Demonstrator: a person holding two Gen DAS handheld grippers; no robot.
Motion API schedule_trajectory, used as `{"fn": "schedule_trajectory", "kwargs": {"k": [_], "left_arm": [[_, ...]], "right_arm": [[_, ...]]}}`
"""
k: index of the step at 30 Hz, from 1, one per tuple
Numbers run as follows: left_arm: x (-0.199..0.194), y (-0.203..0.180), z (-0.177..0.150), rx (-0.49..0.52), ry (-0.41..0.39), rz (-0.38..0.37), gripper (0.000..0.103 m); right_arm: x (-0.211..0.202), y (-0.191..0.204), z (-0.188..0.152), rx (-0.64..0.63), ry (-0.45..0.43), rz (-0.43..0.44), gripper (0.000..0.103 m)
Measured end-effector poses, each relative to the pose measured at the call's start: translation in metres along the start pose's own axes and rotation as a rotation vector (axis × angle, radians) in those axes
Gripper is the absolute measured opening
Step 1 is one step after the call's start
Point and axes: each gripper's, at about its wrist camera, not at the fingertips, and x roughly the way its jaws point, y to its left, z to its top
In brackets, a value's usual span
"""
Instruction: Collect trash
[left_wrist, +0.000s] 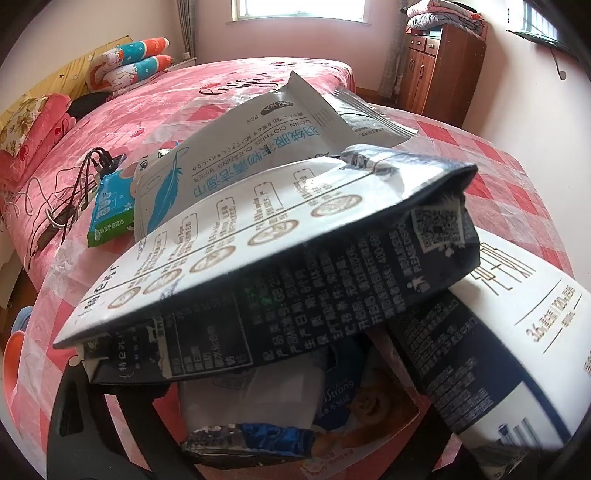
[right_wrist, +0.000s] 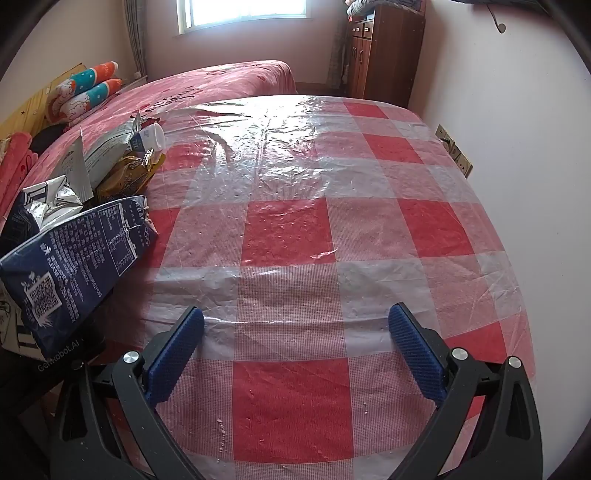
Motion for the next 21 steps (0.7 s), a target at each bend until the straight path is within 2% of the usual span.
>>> {"fn": "schedule_trajectory", "kwargs": {"k": [9,11,16,21], "left_arm": [[-0.012,0.011,-0.014,0.045,0.016,-0.035,0.099],[-0.024,0.009,-0.025,0.049,0.012,-0.037,0.099],[-0.036,0.021,-0.036,0.056,-0.003,-0.047,0.099],[-0.059,0.029,-0.036,0.052,-0.069,-0.048,0.099]], "right_arm": [[-0.010,0.007,-0.014,0.016,-0.001,-0.013,0.099],[-0.027,0.002,-0.032,0.025,-0.035,-0.016,0.099],[-0.059,0.008,-0.046,0.007,-0.130,-0.055,0.099],[-0.097,0.012,-0.045,0.011,-0.219,-0.046,0.099]]}}
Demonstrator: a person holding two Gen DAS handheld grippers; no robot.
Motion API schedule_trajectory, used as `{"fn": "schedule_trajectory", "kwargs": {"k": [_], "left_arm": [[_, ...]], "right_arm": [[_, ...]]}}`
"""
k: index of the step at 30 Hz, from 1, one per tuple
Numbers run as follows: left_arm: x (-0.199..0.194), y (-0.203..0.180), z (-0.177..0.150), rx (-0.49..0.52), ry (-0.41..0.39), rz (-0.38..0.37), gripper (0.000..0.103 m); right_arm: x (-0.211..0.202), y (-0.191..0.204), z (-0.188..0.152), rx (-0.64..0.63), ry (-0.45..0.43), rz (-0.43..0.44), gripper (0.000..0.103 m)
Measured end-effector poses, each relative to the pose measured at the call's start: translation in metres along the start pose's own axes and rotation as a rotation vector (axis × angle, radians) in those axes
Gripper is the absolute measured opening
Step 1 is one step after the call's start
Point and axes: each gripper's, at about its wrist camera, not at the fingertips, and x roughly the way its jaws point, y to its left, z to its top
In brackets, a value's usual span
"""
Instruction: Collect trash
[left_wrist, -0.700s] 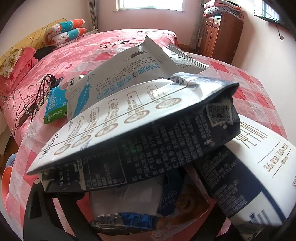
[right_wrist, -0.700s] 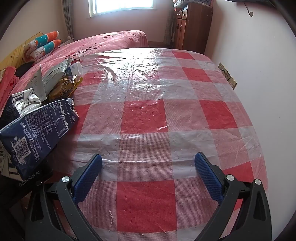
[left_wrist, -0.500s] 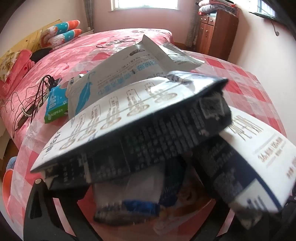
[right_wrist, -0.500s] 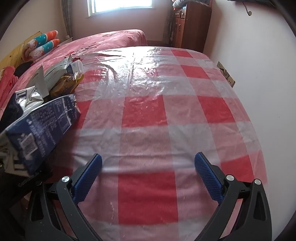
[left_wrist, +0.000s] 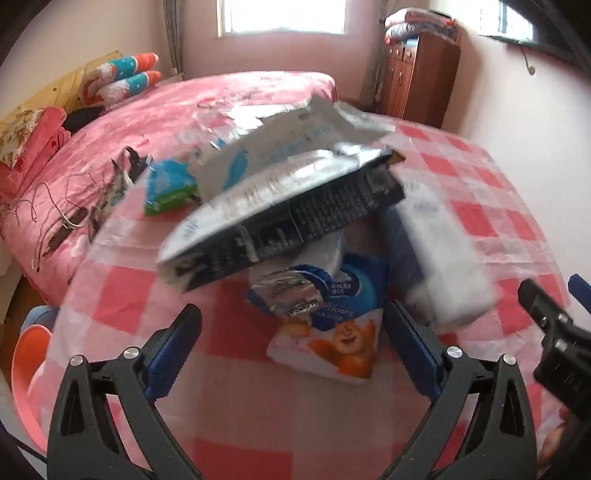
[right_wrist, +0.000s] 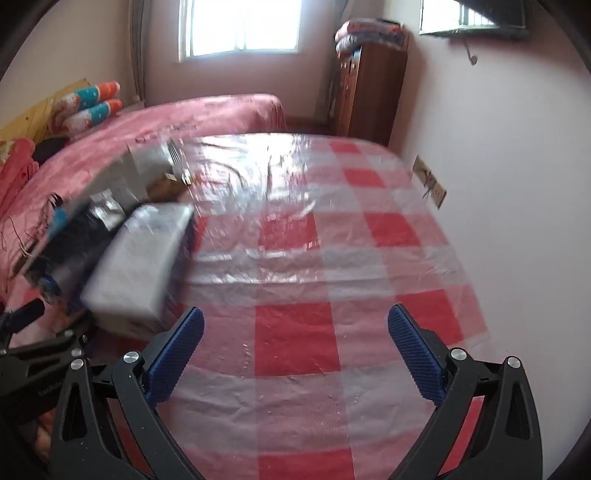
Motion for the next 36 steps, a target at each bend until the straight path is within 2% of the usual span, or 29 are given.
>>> {"fn": "schedule_trajectory", "kwargs": {"k": [8,15,27,36], "left_arm": [[-0.051,0.008,-0.008,-0.007,-0.123,-0.006,0.099],[-0.075,0.026,-0.010,-0.023,-0.183,-0.013,0.099],[-0.100,0.038,-0.010,-0.043,-0.241,-0.010,0.099],[-0.107,0.044,-0.012,-0.049,-0.250,-0.015,0.099]], "right_arm": [[-0.045,0.008,0.011,-0.007,-0.101,0.014,0.099],[-0.061,0.013,0.015,-0.022,-0.149,0.027,0.099],[-0.083,0.021,0.014,-0.035,-0.200,0.045,0.099],[-0.092,0.022,0.011,-0.028,-0.219,0.067,0.099]]}}
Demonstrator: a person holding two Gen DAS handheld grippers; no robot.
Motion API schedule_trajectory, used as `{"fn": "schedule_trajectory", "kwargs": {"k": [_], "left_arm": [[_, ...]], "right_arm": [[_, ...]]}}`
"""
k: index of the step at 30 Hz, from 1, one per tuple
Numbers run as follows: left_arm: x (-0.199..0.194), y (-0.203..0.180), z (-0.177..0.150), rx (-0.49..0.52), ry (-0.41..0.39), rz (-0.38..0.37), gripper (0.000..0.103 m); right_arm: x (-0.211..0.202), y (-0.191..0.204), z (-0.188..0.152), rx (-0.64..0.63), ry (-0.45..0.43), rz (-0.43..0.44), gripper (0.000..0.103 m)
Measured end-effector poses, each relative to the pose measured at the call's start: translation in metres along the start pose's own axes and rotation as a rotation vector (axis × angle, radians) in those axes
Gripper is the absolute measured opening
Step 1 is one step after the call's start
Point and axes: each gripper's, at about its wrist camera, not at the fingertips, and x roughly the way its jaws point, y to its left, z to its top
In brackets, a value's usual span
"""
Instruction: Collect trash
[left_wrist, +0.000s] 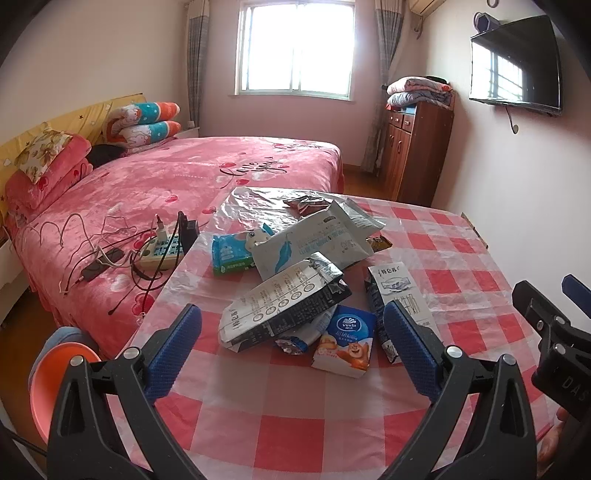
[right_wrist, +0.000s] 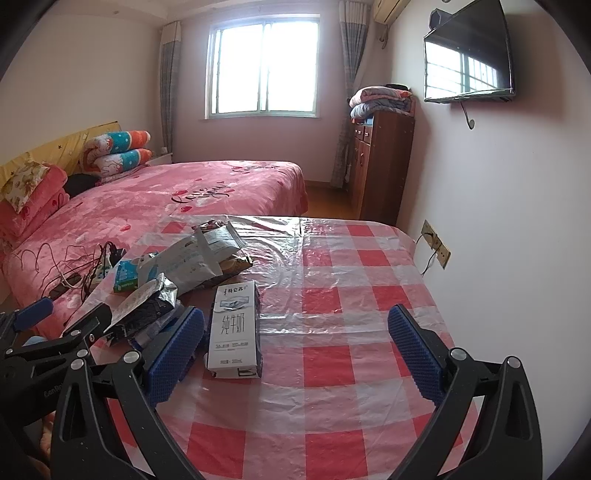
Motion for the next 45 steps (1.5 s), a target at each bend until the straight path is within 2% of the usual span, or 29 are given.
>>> {"fn": "schedule_trajectory", "kwargs": {"k": [12,20,24,28,34,38,42,45], "left_arm": [[-0.003,0.001,-0.006,0.009,-0.005,0.014,0.099],[-0.002,0.003,-0.008,0.017,-0.005,0.023,0.099],[0.001,0.006,-0.012,0.017,-0.002,0.020,0.099],[0.000,0.010,-0.016,0.001,-0.028,-0.001,0.099],[0.008,0.017,-0.023,0.026,-0.017,0.008,0.099],[0.014,0.030,-0.029,0.044,0.007,0.002,0.099],[0.021,0.045,-0.033,0.049,0.032,-0.037,0.099],[0.027,0.053,-0.029,0.090,0.054,-0.094,0.099]], "right_arm": [[-0.010,-0.004,-0.005,0.018,-0.023,0.045,0.099],[-0.012,-0.001,-0.008,-0.001,-0.038,0.039,0.099],[-0.006,-0.004,-0.012,0.009,-0.036,0.070,0.099],[-0.001,-0.002,-0.021,-0.034,-0.044,0.105,0.099],[0.012,0.008,-0.036,-0.075,0.009,0.152,0.099],[0.031,0.003,-0.041,-0.006,0.102,0.169,0.099],[0.049,-0.007,-0.043,0.082,0.160,0.206,0.099],[0.059,-0.011,-0.043,0.112,0.183,0.243,0.099]]}}
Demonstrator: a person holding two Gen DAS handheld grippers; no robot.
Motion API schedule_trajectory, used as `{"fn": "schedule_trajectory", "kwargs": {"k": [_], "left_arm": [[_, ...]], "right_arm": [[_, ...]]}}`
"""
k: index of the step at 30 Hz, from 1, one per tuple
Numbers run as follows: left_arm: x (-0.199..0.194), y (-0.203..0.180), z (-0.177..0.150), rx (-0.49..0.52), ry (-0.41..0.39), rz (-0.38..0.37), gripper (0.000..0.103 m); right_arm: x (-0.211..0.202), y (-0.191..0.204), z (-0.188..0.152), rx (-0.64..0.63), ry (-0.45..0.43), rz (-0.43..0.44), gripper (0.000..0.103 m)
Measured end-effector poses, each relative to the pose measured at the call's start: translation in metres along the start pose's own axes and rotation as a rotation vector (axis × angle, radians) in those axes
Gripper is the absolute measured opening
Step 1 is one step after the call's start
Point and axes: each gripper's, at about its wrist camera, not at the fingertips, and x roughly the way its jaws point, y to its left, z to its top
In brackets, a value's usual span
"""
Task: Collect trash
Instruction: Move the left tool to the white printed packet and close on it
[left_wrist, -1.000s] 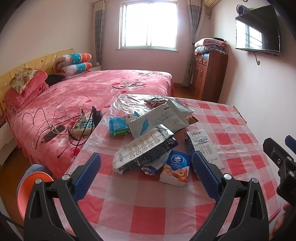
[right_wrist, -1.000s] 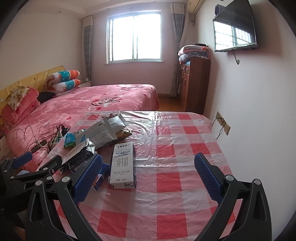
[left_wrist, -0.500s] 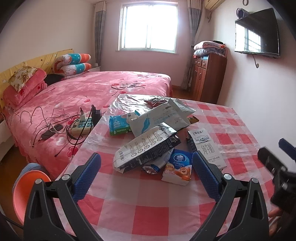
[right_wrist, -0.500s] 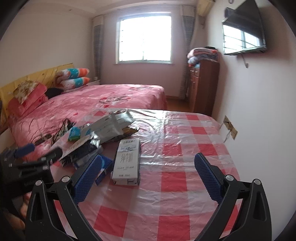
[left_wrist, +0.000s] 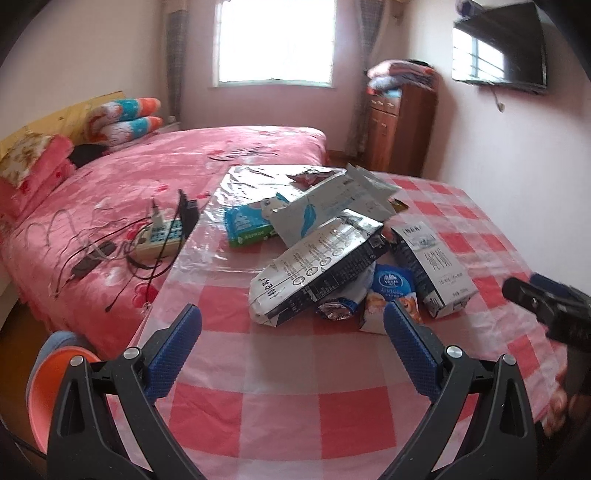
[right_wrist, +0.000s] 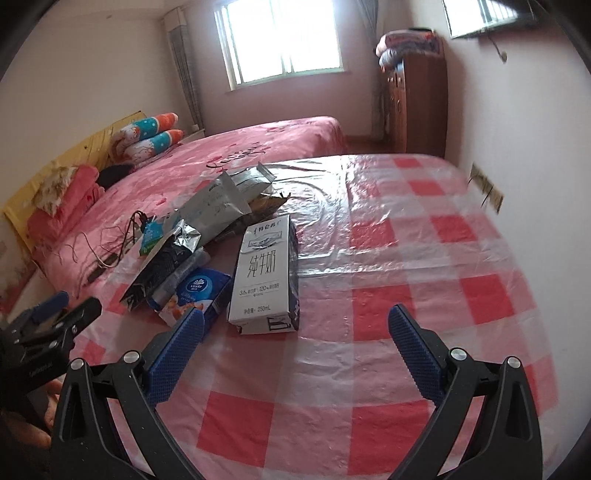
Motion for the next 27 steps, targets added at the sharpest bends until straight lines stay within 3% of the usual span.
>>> {"fn": "schedule_trajectory", "kwargs": {"k": [10,12,16,19,23,27], "left_arm": [[0.015,0.011,0.017,0.111,0.003,-0.080,0.099],[0.023,0.013,0.022,0.132,0.013,-0.116,0.099],[0.040,0.010,0.031,0.179,0.039,-0.135,0.099],[0.058,0.009,0.037,0.198,0.075,-0.189,0.099],[0.078,0.015,0.042,0.166,0.113,-0.221,0.099],[0.096,0.024,0.046,0.109,0.145,-0.272,0.099]], "right_arm": [[0.017,0.012,0.005,-0.001,0.055,0.130,0.096],[0.020,0.021,0.003,-0.026,0.076,0.158,0.082],[0.027,0.028,0.001,-0.038,0.094,0.169,0.080],[0.031,0.024,0.004,-0.023,0.097,0.167,0.080],[0.034,0.023,0.003,0.008,0.123,0.252,0.080],[0.039,0.041,-0.003,-0.011,0.173,0.382,0.074]]}}
